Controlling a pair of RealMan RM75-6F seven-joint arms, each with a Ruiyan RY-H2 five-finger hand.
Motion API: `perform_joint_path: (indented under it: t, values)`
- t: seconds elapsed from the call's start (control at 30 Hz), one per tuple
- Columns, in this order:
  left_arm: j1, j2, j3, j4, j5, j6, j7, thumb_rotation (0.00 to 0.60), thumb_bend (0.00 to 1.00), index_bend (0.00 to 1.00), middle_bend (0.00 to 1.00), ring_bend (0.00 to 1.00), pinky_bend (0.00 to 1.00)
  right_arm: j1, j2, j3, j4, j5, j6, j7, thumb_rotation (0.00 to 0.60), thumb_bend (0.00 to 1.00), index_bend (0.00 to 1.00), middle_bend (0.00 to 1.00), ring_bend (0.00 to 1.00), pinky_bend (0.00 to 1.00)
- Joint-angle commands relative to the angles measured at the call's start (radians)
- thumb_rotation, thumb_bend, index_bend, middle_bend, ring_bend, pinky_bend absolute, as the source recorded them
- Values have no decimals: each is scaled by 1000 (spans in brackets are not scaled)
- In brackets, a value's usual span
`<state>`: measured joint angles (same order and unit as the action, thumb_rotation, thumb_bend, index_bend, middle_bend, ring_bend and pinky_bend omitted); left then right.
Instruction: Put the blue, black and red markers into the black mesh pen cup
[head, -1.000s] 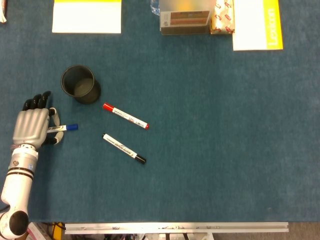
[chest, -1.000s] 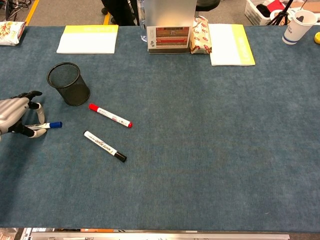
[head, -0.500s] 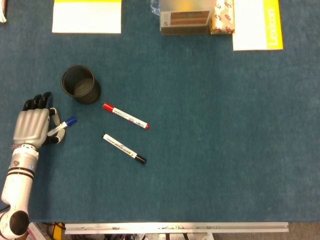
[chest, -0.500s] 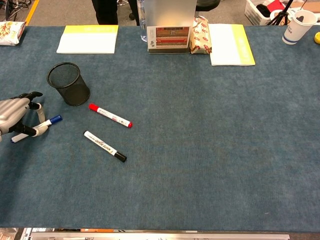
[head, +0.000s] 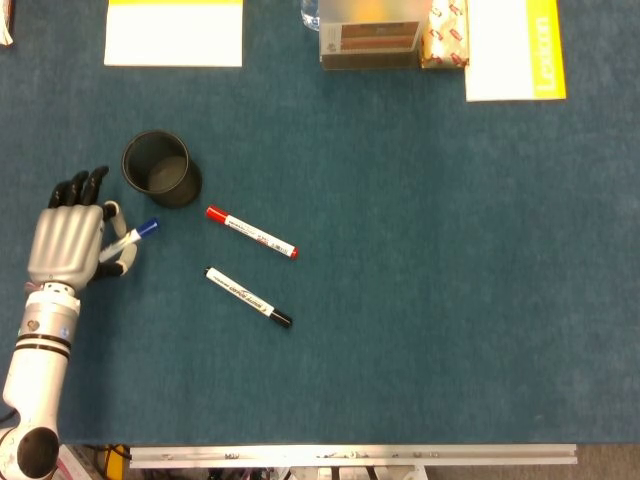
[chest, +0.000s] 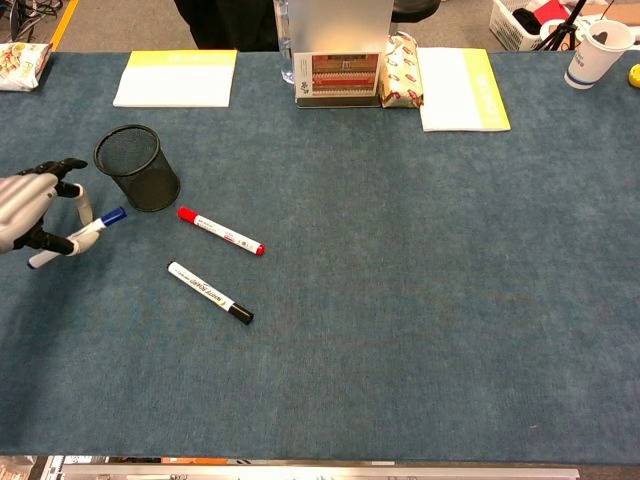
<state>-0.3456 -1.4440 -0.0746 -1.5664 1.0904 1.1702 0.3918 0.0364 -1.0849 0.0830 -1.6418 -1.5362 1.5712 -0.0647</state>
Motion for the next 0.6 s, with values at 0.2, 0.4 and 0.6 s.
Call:
perform_joint_path:
  t: [0.2, 0.4, 0.6]
  values:
    - [-3, 49, -48, -83, 71, 93, -7, 524, 364, 549, 61, 0, 93, 1, -1, -1, 0, -1, -2, -3, 600, 0, 339, 325, 419, 643]
    - [-5, 76, -61, -121, 94, 139, 46, 534, 364, 550, 62, 0, 93, 2, -3, -2, 0, -1, -4, -7, 600, 0, 339, 325, 420, 643]
    - [-17, 57, -75, -113, 138, 156, 3, 562, 364, 550, 62, 0, 93, 3, -5, -2, 1, 1, -7, -10, 600, 0, 339, 325, 419, 643]
